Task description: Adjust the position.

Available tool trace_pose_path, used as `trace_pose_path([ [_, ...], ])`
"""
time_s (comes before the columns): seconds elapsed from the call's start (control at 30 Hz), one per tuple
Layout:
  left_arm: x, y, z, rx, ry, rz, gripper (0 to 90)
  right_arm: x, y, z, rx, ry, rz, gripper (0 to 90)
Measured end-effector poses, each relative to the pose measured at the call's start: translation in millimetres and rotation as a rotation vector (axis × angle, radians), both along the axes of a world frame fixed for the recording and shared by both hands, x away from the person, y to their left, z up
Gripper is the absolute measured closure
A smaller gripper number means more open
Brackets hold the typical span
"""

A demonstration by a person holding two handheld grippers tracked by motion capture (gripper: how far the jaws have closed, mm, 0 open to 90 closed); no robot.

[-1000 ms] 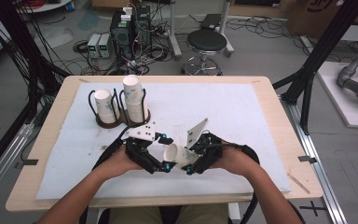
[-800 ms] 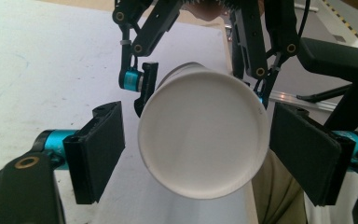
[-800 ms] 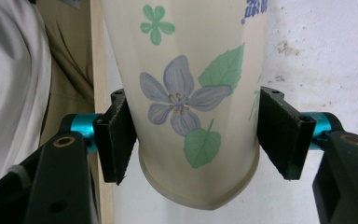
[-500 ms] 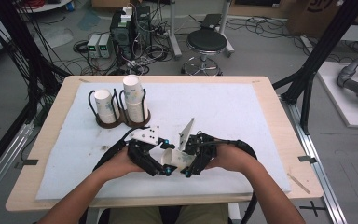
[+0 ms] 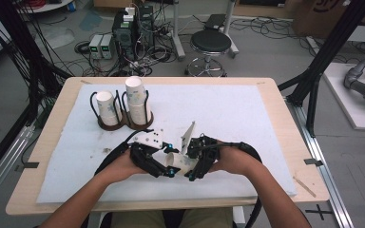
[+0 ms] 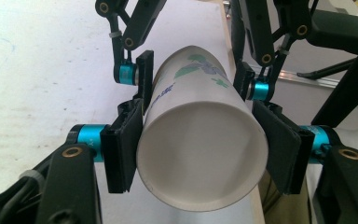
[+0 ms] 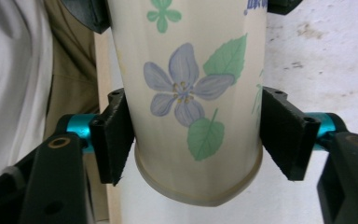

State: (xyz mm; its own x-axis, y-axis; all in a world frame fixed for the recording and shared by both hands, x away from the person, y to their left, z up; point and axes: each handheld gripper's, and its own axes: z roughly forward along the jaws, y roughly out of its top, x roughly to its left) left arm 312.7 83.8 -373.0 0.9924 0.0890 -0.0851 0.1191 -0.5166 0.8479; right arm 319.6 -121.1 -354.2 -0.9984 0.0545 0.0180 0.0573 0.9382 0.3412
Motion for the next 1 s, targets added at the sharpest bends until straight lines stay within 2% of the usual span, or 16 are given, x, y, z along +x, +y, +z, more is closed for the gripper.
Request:
trace_pose_path([
  [0.1,0.7,1.9,1.7,-0.012,-0.008,0.01,36.9,0.3,-3.3,0.7,0.034,-0.02,-0.001,27.6],
  [0.17,0.8,2.9,2.5,-0.022,-0.012,0.022,37.1,1.7,-8.1,2.5,0.092,-0.027,-0.026,23.3],
  [0.2,1.0,3.4,2.6,-0.027,-0.011,0.028,37.2,2.2,-14.0,5.3,0.151,-0.034,-0.049,21.5],
  [0.23,1.9,4.5,3.1,-0.023,-0.013,0.03,37.2,2.2,-14.0,5.3,0.151,-0.034,-0.049,21.5],
  [0.37,4.4,7.4,3.5,-0.048,-0.011,0.051,37.2,0.6,-27.5,11.7,0.26,-0.045,-0.078,21.5],
  [0.4,4.9,7.9,3.8,-0.047,-0.014,0.052,37.2,-0.3,-33.1,13.8,0.304,-0.052,-0.088,21.5],
  [0.47,5.5,8.1,3.5,-0.059,-0.013,0.059,37.2,-1.4,-39.0,15.4,0.359,-0.059,-0.101,21.4],
  [0.53,6.0,8.3,2.7,-0.067,-0.013,0.065,37.2,-2.9,-48.2,16.4,0.447,-0.067,-0.127,21.4],
  [0.57,6.6,8.8,1.3,-0.085,-0.01,0.073,37.2,-3.8,-51.2,16.1,0.482,-0.067,-0.138,21.4],
  [0.63,8.3,10.9,-1.0,-0.098,-0.01,0.086,37.2,-5.1,-60.2,13.7,0.57,-0.071,-0.175,21.4],
  [0.77,11.2,16.5,-6.3,-0.156,0.008,0.113,37.1,-7.9,-74.5,6.1,0.679,-0.085,-0.25,21.2],
  [0.9,12.2,21.4,-10.3,-0.207,0.005,0.14,37.1,-11.1,-86.3,-4.2,0.757,-0.12,-0.317,21.2],
  [1.0,12.2,23.6,-12.8,-0.241,0.001,0.152,37.1,-13.0,-92.7,-12.1,0.805,-0.108,-0.357,21.2],
])
